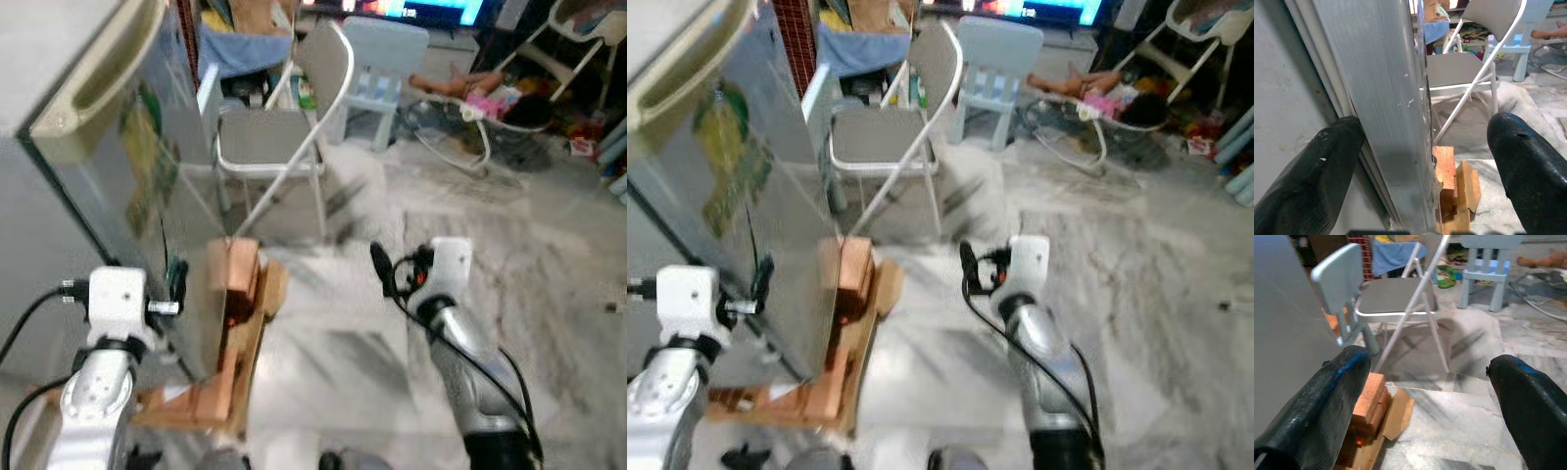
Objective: Restocking fridge
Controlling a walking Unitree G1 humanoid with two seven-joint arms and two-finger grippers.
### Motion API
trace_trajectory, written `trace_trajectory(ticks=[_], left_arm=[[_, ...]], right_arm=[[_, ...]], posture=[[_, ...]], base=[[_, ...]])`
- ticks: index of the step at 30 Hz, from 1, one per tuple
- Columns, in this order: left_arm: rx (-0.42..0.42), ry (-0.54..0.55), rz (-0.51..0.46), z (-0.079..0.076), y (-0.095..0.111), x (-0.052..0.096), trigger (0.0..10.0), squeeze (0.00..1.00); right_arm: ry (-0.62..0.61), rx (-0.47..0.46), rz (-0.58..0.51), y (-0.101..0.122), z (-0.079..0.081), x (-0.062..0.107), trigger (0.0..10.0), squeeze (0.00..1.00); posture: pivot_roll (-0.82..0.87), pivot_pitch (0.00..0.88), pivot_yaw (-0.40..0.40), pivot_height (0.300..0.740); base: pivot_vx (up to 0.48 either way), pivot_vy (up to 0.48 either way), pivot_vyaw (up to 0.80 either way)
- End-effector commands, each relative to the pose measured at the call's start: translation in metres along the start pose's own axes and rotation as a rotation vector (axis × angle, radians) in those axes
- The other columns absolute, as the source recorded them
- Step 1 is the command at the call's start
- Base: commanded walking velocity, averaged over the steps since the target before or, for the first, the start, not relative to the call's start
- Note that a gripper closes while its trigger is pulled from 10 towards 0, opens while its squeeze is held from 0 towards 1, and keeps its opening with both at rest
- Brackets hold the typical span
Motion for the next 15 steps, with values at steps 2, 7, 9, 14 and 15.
trace_trajectory(ticks=[2, 7, 9, 14, 15], left_arm=[[0.019, 0.011, 0.012, 0.002, -0.001, -0.003, 10.0, 0.00], [0.082, -0.070, -0.063, -0.010, 0.025, -0.036, 10.0, 0.00], [0.084, -0.080, -0.070, -0.012, 0.028, -0.040, 10.0, 0.00], [0.120, -0.220, -0.127, -0.046, 0.051, -0.070, 10.0, 0.00], [0.135, -0.284, -0.138, -0.060, 0.058, -0.073, 10.0, 0.00]], right_arm=[[-0.013, 0.006, -0.005, 0.004, -0.005, 0.003, 10.0, 0.00], [0.037, 0.063, 0.184, -0.014, -0.006, 0.037, 10.0, 0.00], [0.035, 0.085, 0.217, -0.019, -0.008, 0.043, 10.0, 0.00], [0.016, 0.083, 0.358, -0.041, -0.027, 0.071, 10.0, 0.00], [0.020, 0.084, 0.380, -0.046, -0.030, 0.076, 10.0, 0.00]], posture=[[0.12, 0.042, -0.078, 0.740], [0.12, 0.040, -0.097, 0.740], [0.12, 0.040, -0.097, 0.740], [0.09, 0.028, -0.088, 0.740], [0.09, 0.026, -0.087, 0.740]], base=[[0.000, 0.000, 0.00], [0.000, 0.000, 0.00], [0.000, 0.000, 0.00], [0.000, 0.000, 0.00], [0.000, 0.000, 0.00]])
Point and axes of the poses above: a point about 5 cm out from each wrist's last joint towards the gripper, its own x axis pointing back from the gripper into the wrist, its own y axis along the axis of the wrist's last joint, z = x × y, the point moved 1 cm from there along -x, pointing out of the wrist towards the gripper, and after that the axes turned 6 degrees about x, right-handed, at the moved point
